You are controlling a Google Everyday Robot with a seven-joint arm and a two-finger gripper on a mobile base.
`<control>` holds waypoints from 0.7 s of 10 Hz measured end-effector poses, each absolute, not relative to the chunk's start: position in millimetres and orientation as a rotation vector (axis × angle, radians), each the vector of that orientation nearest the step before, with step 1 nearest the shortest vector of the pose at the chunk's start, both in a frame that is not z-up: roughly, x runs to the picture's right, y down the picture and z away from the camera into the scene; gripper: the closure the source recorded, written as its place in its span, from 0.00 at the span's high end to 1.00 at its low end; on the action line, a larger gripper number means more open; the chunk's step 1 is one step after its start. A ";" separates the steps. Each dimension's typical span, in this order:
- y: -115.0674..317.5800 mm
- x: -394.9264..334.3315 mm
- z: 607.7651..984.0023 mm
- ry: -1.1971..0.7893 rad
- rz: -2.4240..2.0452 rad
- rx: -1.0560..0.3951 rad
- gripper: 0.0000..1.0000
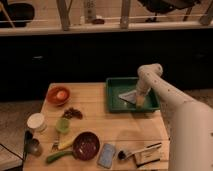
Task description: Place towel in table surface
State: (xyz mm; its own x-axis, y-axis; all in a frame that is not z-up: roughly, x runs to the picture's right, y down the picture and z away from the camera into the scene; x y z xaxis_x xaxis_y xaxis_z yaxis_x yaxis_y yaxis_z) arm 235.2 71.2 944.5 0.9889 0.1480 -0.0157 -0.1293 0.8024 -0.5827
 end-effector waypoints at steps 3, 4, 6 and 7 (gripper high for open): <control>68.1 223.2 945.7 -0.058 0.071 -0.620 0.80; 68.3 220.2 946.8 -0.063 0.055 -0.626 0.80; 67.6 213.9 951.4 -0.075 0.024 -0.639 0.79; 68.3 212.5 955.2 -0.079 0.010 -0.649 0.72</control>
